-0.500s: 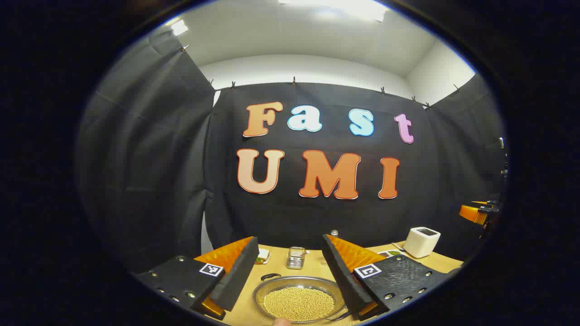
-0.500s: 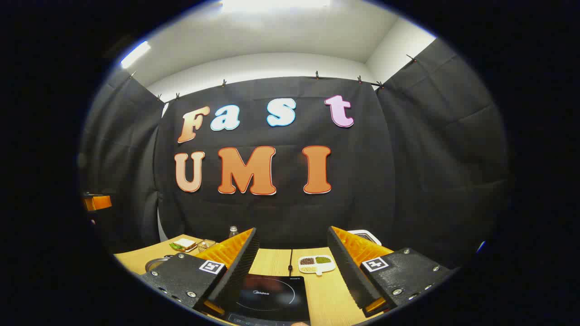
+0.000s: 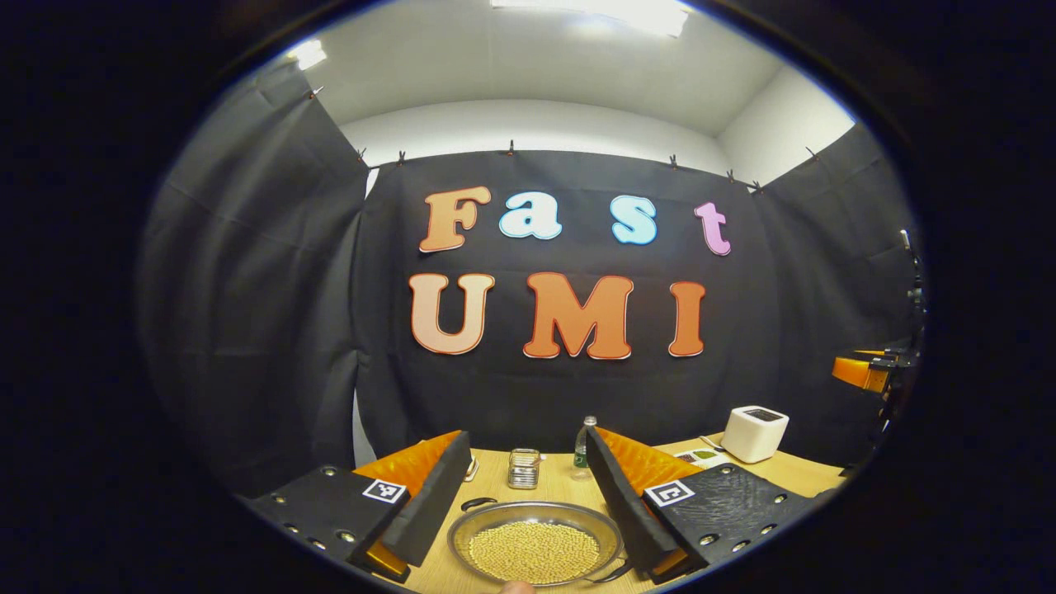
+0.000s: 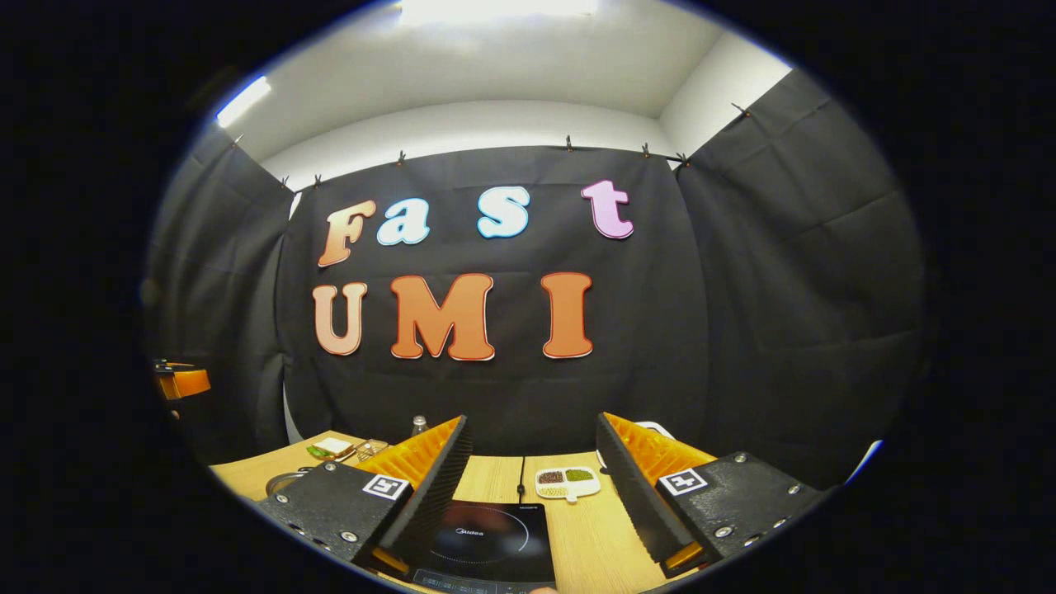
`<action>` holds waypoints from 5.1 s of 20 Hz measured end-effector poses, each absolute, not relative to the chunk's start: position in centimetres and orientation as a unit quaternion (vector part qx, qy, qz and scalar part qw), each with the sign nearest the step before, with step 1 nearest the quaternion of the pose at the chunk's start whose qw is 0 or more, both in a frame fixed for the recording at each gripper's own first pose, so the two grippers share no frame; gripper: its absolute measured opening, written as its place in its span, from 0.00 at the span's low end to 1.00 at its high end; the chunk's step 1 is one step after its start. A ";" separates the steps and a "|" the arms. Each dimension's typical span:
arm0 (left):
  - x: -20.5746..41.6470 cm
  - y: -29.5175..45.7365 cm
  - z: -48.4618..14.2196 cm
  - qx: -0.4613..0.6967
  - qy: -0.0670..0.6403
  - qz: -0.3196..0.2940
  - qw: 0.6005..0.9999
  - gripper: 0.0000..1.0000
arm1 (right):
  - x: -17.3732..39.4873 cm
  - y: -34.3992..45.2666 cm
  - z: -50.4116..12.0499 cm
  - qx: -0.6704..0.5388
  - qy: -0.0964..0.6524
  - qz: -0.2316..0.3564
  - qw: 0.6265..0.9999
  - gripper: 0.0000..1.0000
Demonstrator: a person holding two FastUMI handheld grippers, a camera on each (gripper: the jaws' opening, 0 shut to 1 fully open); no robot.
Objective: First push the handle of the pot to place it horizontally, then grasp the pot with both hands and set it on the induction cooktop.
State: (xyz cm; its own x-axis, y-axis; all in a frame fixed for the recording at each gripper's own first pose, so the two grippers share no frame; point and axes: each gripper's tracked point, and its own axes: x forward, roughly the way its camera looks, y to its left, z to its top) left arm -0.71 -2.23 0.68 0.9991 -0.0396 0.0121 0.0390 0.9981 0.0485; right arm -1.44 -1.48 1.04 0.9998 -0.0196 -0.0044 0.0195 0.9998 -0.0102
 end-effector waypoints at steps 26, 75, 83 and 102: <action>0.2 -2.7 -1.0 0.004 0.022 -0.064 0.998 0.30 | -1.2 -0.4 0.4 0.003 0.016 0.009 1.000 0.95; -7.3 -8.6 -34.8 -0.005 0.404 -0.142 0.904 0.03 | 0.1 -1.5 -5.5 0.025 0.074 0.011 0.997 0.95; -6.0 -10.0 -35.1 -0.018 0.407 -0.142 0.902 0.02 | 0.0 -2.9 -5.4 0.035 0.071 0.001 0.997 0.95; -3.1 -12.5 -36.6 -0.034 0.427 -0.144 0.892 0.02 | -0.1 -4.2 -7.1 0.036 0.085 -0.005 0.996 0.95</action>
